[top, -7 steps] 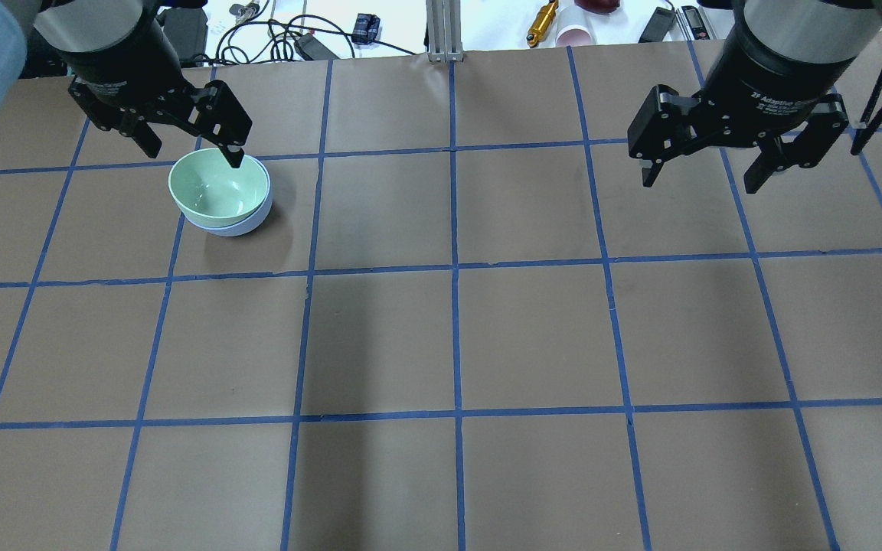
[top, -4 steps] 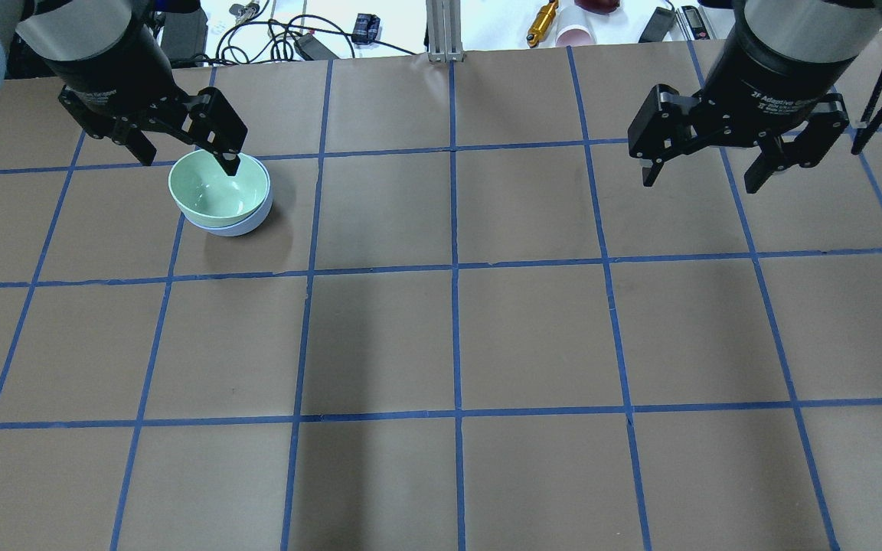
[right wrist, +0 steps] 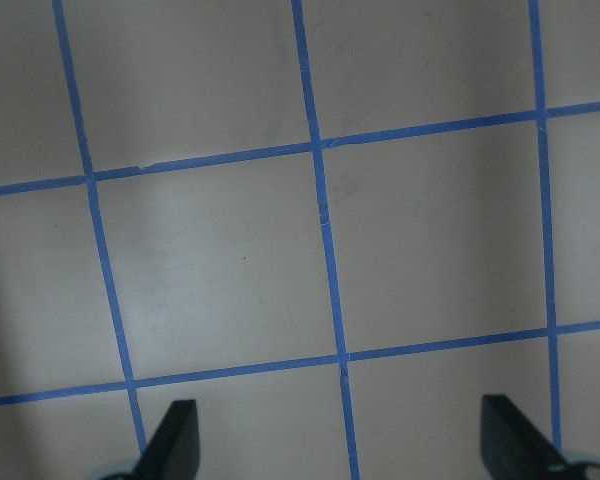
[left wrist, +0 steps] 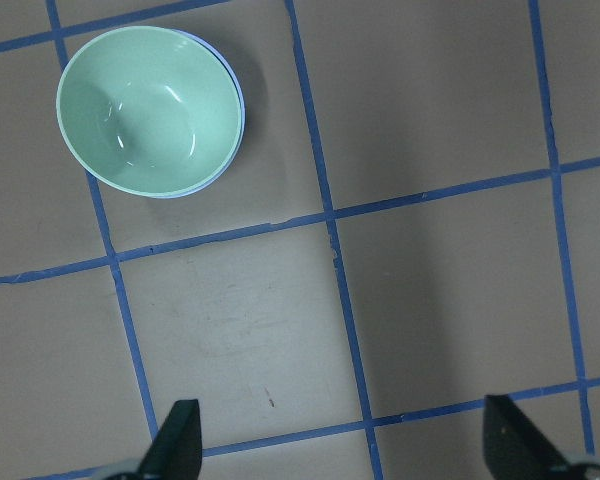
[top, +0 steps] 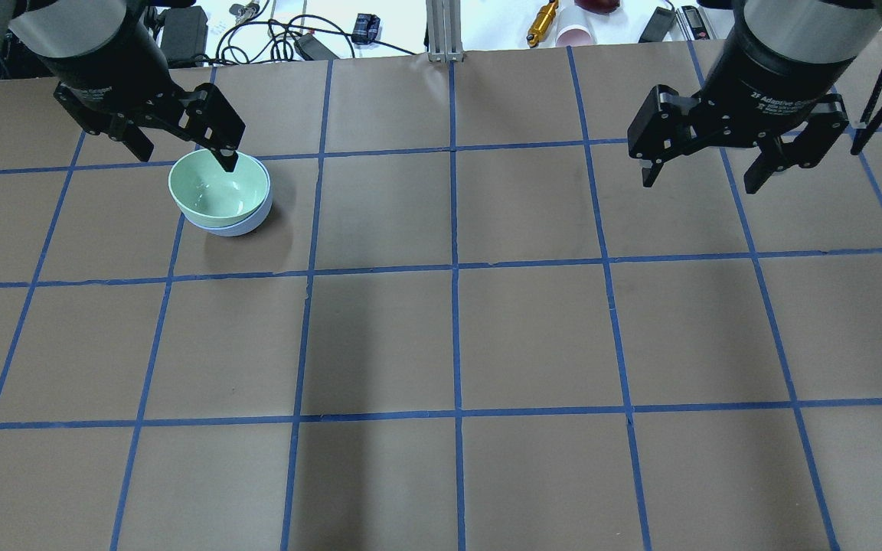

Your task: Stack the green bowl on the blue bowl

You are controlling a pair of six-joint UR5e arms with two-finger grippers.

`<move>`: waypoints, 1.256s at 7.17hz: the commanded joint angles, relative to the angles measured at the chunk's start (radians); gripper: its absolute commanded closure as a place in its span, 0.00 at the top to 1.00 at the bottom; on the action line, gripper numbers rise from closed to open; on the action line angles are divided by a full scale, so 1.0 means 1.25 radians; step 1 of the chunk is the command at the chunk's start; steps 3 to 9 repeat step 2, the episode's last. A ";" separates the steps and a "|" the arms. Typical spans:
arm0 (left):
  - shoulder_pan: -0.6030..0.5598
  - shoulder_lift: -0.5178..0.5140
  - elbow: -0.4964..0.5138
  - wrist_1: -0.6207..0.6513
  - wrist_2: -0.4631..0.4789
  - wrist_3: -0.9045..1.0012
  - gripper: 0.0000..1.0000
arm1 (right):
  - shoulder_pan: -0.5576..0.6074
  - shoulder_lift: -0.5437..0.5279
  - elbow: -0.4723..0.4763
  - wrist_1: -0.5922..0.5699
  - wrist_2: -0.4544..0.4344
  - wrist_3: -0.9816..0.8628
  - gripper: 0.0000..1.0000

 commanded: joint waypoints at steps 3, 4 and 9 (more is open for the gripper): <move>0.000 0.004 0.001 0.014 0.000 -0.001 1.00 | 0.000 0.000 0.001 -0.001 0.000 0.000 1.00; 0.000 0.004 0.001 0.014 0.000 -0.001 1.00 | 0.000 0.000 0.001 -0.001 0.000 0.000 1.00; 0.000 0.004 0.001 0.014 0.000 -0.001 1.00 | 0.000 0.000 0.001 -0.001 0.000 0.000 1.00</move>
